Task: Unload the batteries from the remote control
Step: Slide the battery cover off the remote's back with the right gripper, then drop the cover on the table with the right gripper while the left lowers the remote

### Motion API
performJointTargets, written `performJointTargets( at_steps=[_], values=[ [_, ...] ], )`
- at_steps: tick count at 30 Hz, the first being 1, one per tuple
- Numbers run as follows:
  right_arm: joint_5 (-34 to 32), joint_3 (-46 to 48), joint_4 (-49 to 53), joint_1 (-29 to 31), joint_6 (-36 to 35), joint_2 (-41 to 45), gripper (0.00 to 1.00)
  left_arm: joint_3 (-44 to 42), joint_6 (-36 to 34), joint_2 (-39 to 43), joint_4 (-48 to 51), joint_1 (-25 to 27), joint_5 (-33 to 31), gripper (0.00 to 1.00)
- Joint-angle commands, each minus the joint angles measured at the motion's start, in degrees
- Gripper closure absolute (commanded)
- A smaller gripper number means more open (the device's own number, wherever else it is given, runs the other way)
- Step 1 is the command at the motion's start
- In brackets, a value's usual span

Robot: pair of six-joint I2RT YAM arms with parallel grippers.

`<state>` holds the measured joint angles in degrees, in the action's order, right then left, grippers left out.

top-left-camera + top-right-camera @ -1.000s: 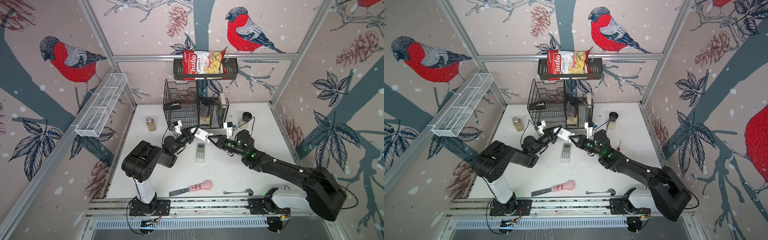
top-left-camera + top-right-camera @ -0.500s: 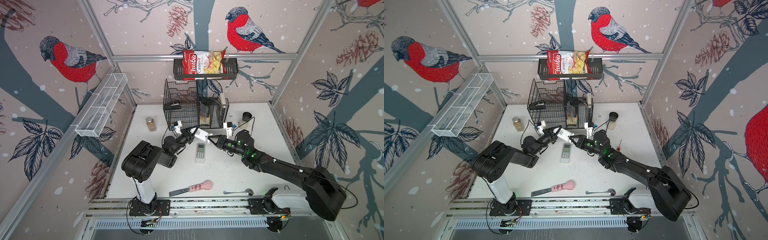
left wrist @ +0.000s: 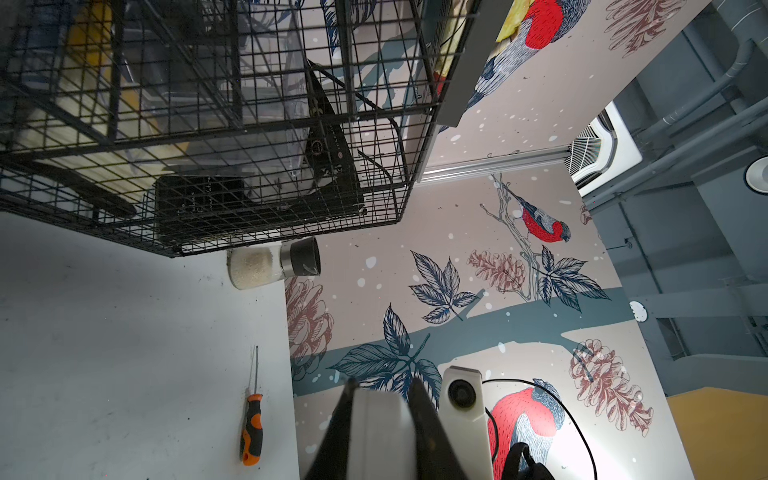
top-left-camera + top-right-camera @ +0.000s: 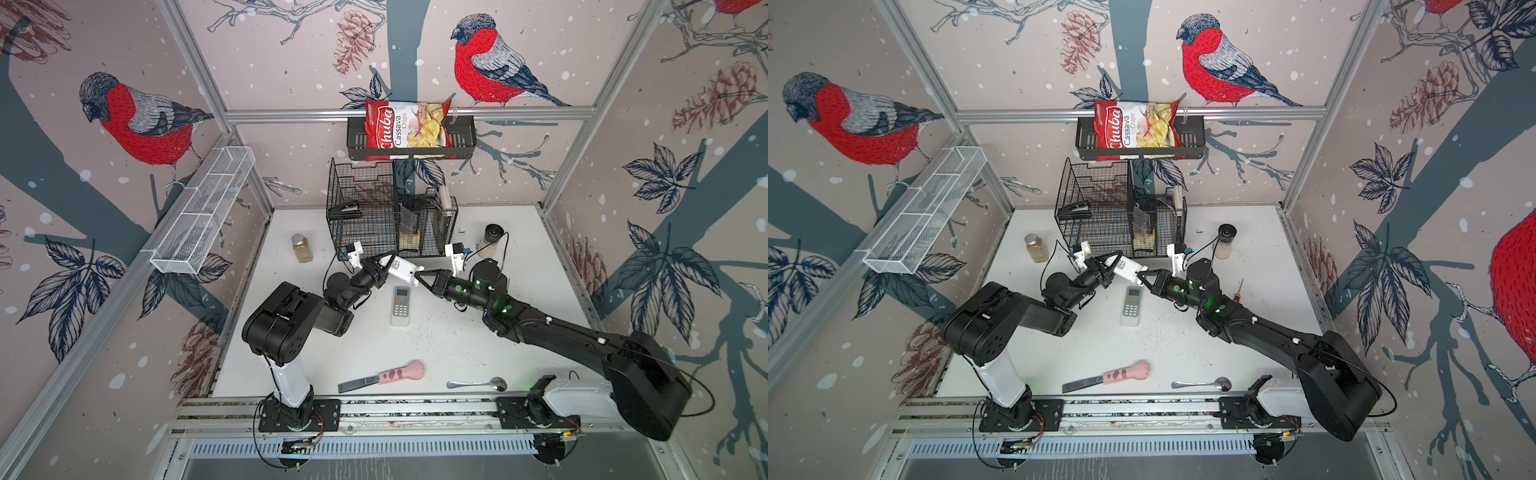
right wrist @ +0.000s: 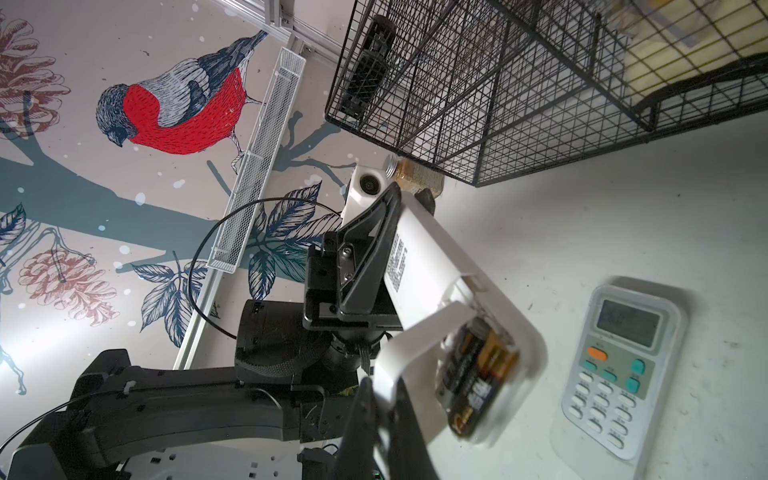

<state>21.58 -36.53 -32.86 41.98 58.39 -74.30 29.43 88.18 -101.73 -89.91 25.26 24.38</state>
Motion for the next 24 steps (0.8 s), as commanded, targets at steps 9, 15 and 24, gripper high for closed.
performJointTargets(
  at_steps=[9, 15, 24],
  values=[
    [2.03, -2.44, -5.64, 0.2, -2.23, -2.63, 0.93, -1.4, -0.53, 1.58, -7.69, 0.55, 1.37, 1.0],
    [2.98, -3.52, -6.18, 0.47, -2.69, -4.0, 0.93, -1.75, 0.66, 1.6, -8.76, 1.23, 1.25, 1.0],
    [3.9, -4.59, -5.68, 0.91, -4.07, -4.43, 0.93, -1.28, 3.4, 0.4, -11.08, 1.36, 1.27, 1.0]
  ],
)
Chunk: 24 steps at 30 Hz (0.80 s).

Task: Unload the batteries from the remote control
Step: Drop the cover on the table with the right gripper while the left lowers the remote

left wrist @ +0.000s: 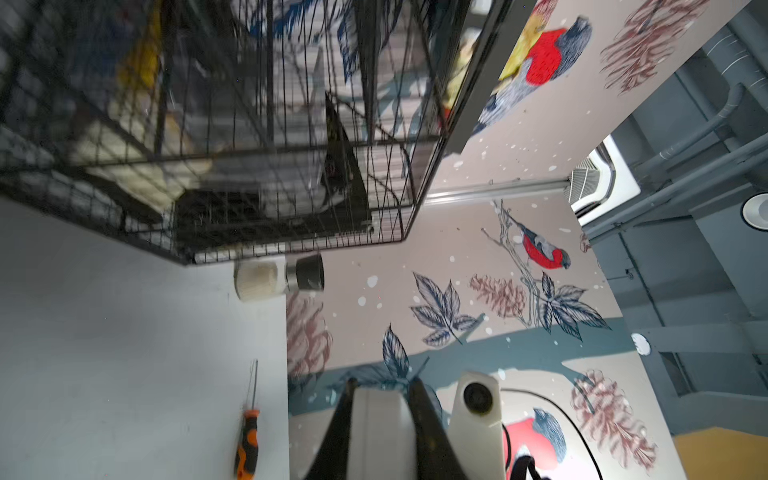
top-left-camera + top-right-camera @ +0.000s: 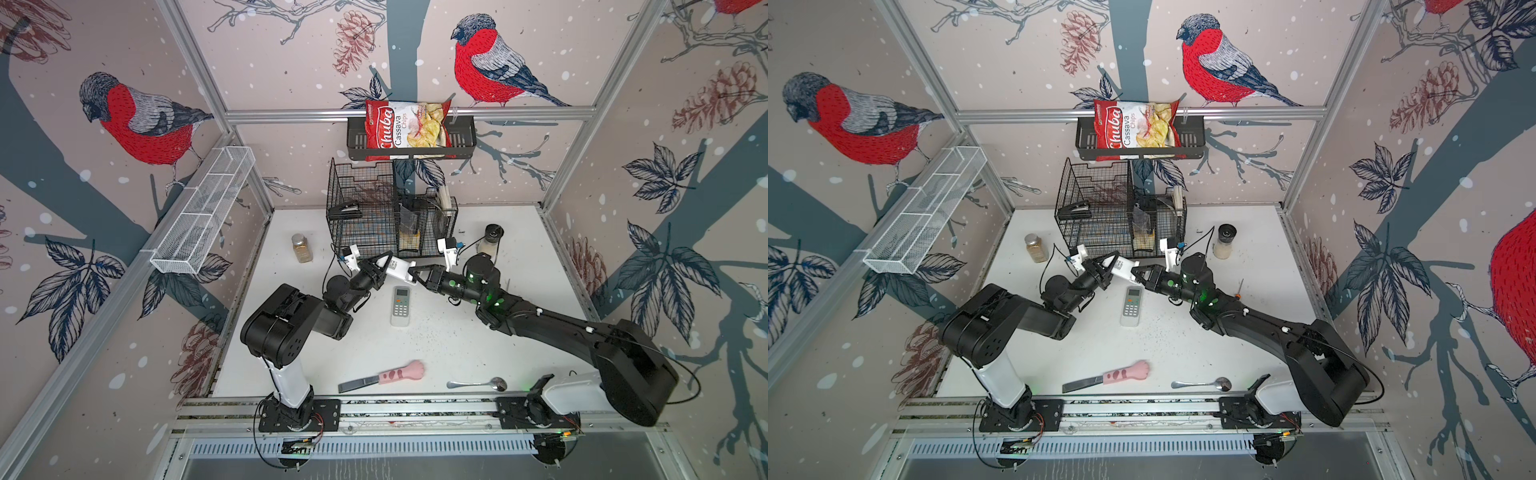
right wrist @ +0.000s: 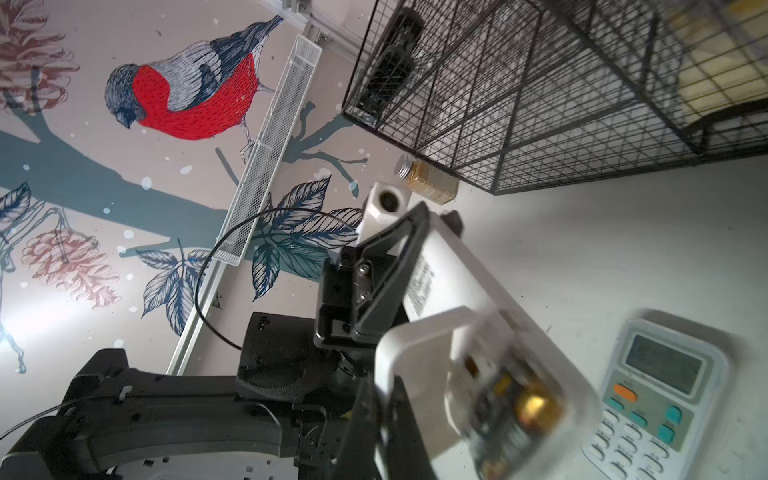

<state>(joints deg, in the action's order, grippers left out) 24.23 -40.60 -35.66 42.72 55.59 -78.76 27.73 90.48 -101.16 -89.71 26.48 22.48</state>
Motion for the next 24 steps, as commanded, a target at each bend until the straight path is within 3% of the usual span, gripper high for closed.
performJointTargets(
  at_steps=[1, 8, 12, 19, 24],
  values=[
    [1.35, -0.53, -2.79, 0.22, -1.48, 0.01, 0.93, 0.55, 1.11, -0.1, -11.11, 0.15, 3.13, 1.0],
    [1.41, -0.62, -1.41, 0.24, -2.19, 1.42, 0.94, 0.58, -0.4, 0.16, -9.3, -0.33, 3.01, 1.0],
    [0.35, -0.8, 2.86, -0.03, -4.25, 4.65, 0.93, -0.78, -4.53, 2.23, -3.47, -1.58, 2.32, 1.0],
    [-4.56, -2.4, 18.49, -3.03, -10.48, 10.44, 0.94, -5.34, -10.18, 6.84, 3.92, -3.23, 0.3, 1.0],
    [-11.99, -2.64, 29.4, -5.78, -16.31, 10.72, 0.94, -9.93, -12.94, 10.16, 7.17, -3.84, -0.93, 1.0]
  ],
)
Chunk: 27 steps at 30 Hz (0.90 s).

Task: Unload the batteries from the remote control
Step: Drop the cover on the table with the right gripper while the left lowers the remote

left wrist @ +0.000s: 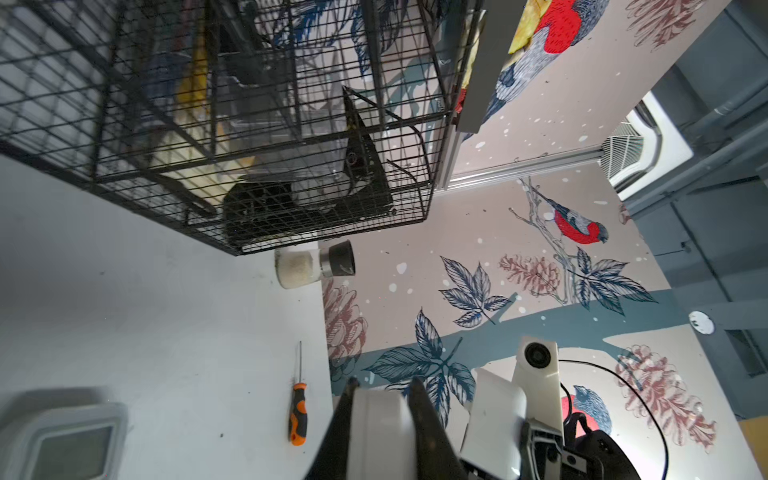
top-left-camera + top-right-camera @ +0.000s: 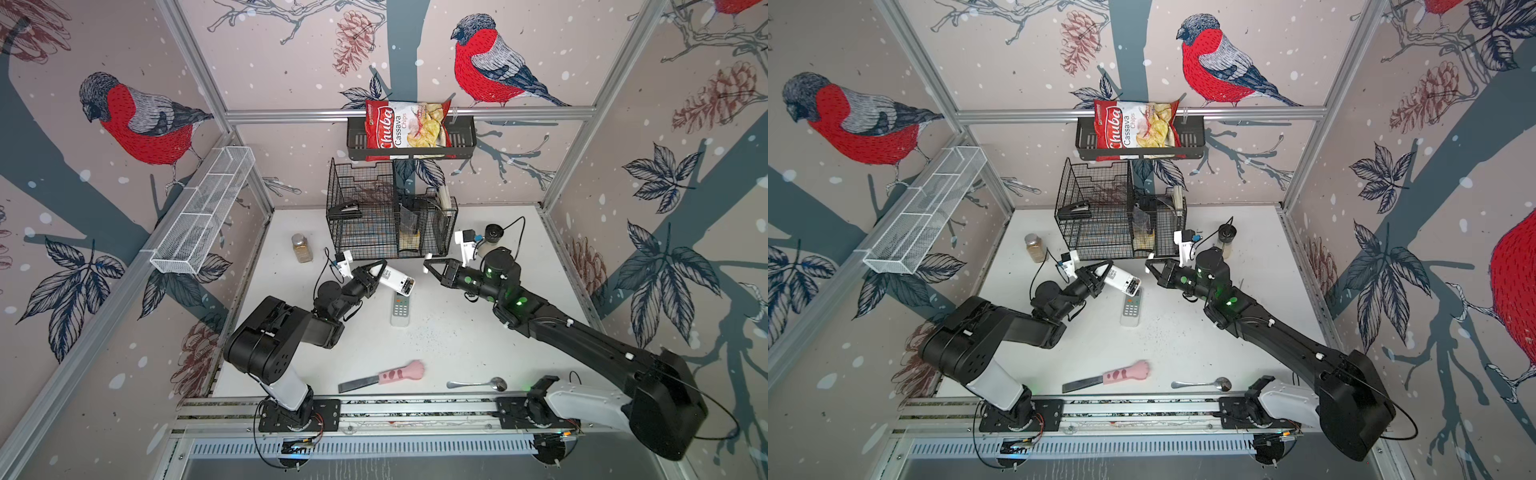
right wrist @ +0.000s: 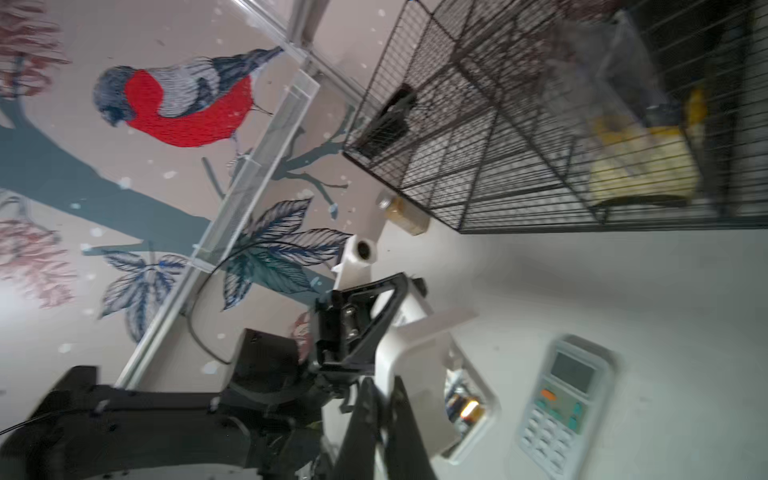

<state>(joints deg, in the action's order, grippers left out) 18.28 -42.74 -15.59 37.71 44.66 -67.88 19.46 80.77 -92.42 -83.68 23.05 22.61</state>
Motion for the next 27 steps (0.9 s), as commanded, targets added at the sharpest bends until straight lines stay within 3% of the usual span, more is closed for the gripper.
performJointTargets(
  at_steps=[1, 6, 16, 22, 27],
  values=[
    [-7.55, -0.49, 10.83, -1.25, -6.31, -0.72, 0.94, -2.59, -3.5, 1.95, 1.45, -0.61, -1.42, 1.0],
    [-15.1, -1.64, 17.75, -2.56, -10.43, -7.04, 0.94, -8.76, -5.84, 6.64, 5.54, -1.94, -4.21, 1.0],
    [-29.5, -7.81, 26.78, -2.03, -13.17, -19.17, 0.94, -13.63, -14.05, 21.04, 27.31, -2.39, -13.56, 1.0],
    [-32.13, -9.13, 27.48, -2.11, -12.63, -24.44, 0.93, -15.4, -15.6, 28.88, 38.69, -2.41, -16.58, 1.0],
    [-35.13, -10.77, 28.62, -2.2, -12.82, -27.45, 0.91, -17.46, -15.56, 31.34, 41.75, -2.44, -16.63, 1.0]
  ],
)
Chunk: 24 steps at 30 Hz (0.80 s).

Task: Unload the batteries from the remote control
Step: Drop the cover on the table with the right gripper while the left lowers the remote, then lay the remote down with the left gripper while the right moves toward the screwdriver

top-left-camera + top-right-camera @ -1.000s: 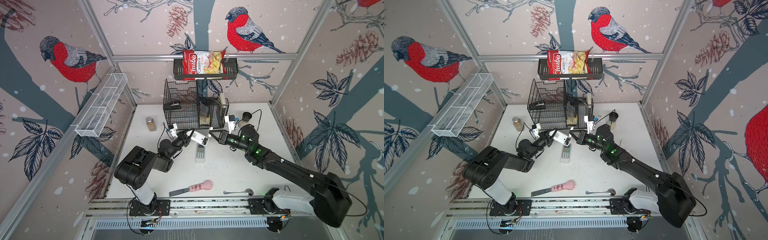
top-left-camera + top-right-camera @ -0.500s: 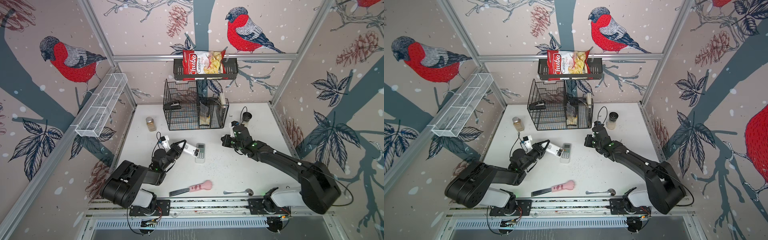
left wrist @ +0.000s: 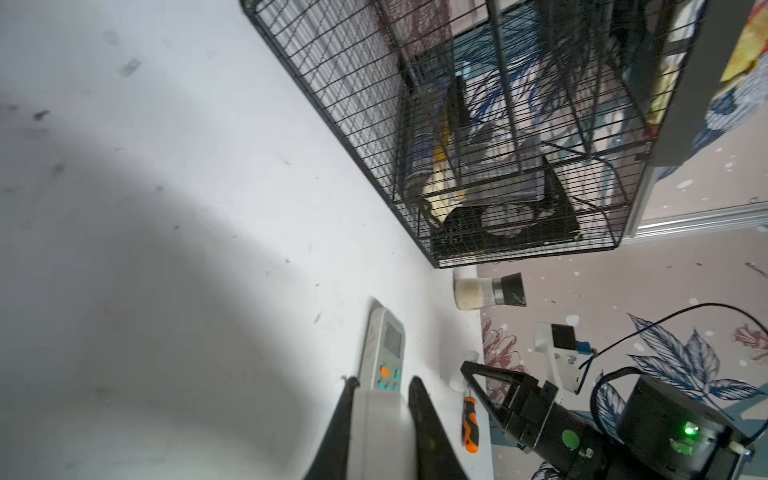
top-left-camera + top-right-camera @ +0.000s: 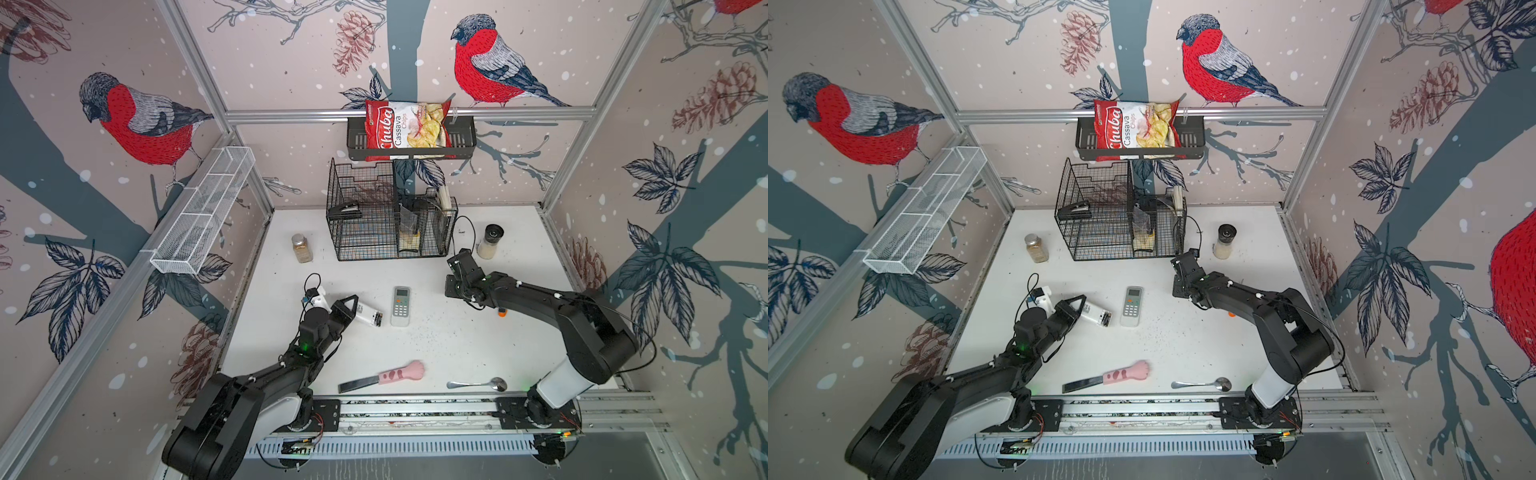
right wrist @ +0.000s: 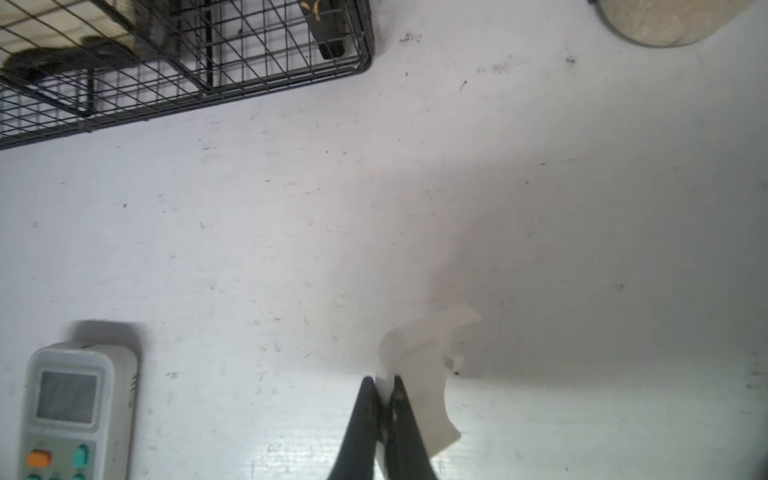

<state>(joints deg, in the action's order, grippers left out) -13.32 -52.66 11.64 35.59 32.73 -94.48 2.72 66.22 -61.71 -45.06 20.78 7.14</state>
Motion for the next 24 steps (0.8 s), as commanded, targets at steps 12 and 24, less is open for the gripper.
performJointTargets(
  at_steps=[12, 24],
  values=[
    [-4.26, -2.62, 1.69, -1.27, -0.92, -5.34, 0.77, -1.01, -1.03, -6.41, -2.44, -0.1, 0.08, 1.0],
    [-4.34, -0.48, 2.67, -1.38, 0.48, 1.13, 0.46, -0.58, 3.96, -18.8, -15.66, 5.01, -2.13, 1.0]
  ],
)
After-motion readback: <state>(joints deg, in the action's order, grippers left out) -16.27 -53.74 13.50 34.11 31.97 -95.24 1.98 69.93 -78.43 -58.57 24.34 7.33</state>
